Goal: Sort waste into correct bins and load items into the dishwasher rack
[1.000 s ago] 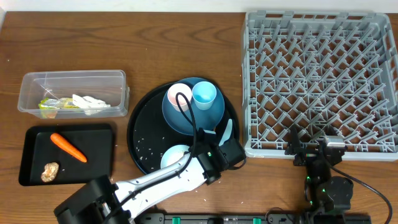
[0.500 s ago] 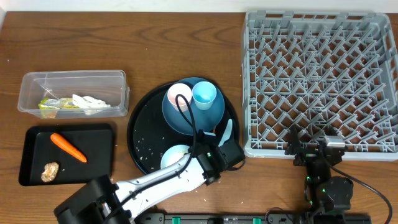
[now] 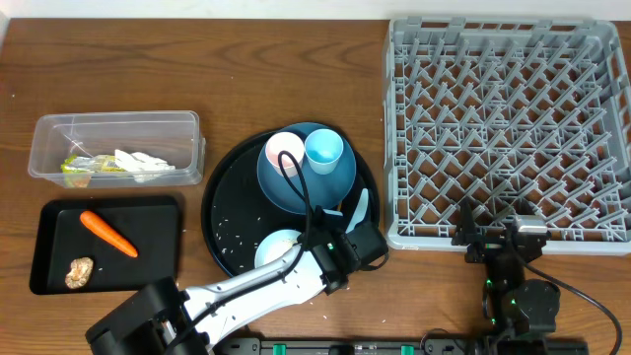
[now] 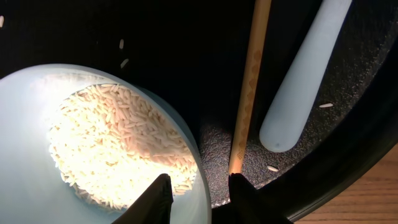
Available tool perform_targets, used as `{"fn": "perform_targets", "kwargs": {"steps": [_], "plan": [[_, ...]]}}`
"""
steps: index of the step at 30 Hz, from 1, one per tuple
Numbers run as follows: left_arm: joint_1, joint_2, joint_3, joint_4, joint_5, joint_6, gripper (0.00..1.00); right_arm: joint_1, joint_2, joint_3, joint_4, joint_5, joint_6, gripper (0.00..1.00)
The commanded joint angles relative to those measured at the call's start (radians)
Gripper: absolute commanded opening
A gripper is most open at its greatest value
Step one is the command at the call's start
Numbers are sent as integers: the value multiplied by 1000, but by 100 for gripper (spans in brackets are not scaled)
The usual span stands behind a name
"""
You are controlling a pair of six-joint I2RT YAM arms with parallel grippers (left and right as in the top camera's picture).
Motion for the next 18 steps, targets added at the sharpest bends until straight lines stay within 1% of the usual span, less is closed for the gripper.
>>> {"fn": "perform_targets", "kwargs": {"steps": [1, 12, 18], "plan": [[-1, 6, -10, -3, -6, -14, 32, -4, -2, -3, -2, 7, 5, 99], [-1, 19, -10, -3, -6, -13, 33, -4, -2, -3, -2, 7, 5, 99], [0, 31, -10, -4, -32, -13, 32, -4, -2, -3, -2, 6, 5, 99]]}}
